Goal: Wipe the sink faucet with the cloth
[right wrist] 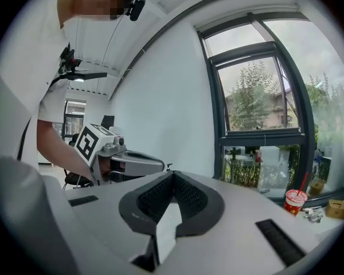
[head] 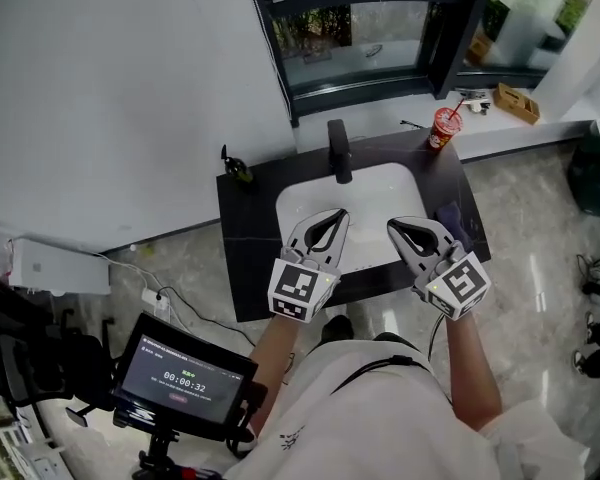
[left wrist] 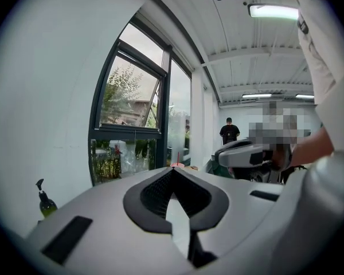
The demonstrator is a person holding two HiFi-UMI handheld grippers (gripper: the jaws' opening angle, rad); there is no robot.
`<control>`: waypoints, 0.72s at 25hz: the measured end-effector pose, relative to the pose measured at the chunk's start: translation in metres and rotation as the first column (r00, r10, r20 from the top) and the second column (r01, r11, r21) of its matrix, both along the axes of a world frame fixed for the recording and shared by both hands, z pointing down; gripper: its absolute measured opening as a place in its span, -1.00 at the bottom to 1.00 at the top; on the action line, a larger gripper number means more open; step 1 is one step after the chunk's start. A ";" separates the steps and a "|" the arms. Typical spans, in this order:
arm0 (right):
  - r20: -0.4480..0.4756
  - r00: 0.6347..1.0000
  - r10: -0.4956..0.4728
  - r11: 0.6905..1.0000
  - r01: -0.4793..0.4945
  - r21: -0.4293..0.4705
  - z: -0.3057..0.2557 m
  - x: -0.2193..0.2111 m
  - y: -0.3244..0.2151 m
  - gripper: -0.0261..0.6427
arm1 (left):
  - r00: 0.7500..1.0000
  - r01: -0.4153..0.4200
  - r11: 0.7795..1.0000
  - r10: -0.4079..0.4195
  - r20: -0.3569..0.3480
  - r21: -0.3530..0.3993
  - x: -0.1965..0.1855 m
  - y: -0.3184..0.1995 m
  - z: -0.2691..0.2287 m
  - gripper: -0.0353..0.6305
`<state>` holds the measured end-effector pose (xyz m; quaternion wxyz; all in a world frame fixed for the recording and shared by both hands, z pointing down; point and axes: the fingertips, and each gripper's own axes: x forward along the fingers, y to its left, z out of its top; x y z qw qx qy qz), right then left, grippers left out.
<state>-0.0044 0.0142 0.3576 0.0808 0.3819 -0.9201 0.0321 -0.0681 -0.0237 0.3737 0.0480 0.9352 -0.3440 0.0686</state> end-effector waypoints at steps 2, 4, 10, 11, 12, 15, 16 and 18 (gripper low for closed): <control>0.007 1.000 -0.010 1.000 0.010 0.002 -0.002 0.005 0.018 -0.91 | 1.000 0.013 1.000 -0.013 0.003 0.008 0.003 0.015 -0.006 -0.91; 0.014 1.000 -0.023 1.000 0.023 0.012 -0.003 0.010 0.041 -0.91 | 1.000 0.022 1.000 -0.022 0.010 0.020 0.008 0.038 -0.009 -0.91; 0.028 0.996 -0.087 0.995 0.086 0.042 -0.002 0.027 0.136 -0.91 | 0.996 0.084 0.996 -0.084 -0.008 0.035 0.031 0.131 -0.013 -0.91; 0.029 0.995 -0.096 0.995 0.094 0.045 -0.001 0.030 0.154 -0.91 | 0.996 0.094 0.995 -0.093 -0.011 0.032 0.035 0.149 -0.011 -0.91; 0.032 0.994 -0.102 0.994 0.100 0.048 0.001 0.034 0.171 -0.91 | 0.995 0.102 0.994 -0.101 -0.014 0.025 0.038 0.168 -0.008 -0.91; 0.039 0.993 -0.113 0.993 0.111 0.050 0.003 0.047 0.219 -0.91 | 0.992 0.127 0.992 -0.127 -0.007 0.003 0.047 0.218 0.002 -0.91; 0.041 0.992 -0.119 0.992 0.117 0.047 0.004 0.051 0.234 -0.91 | 0.991 0.134 0.991 -0.134 -0.002 -0.001 0.049 0.235 0.004 -0.91; 0.049 0.990 -0.133 0.991 0.131 0.042 0.003 0.057 0.263 -0.91 | 0.989 0.145 0.989 -0.145 0.007 0.000 0.052 0.268 0.002 -0.91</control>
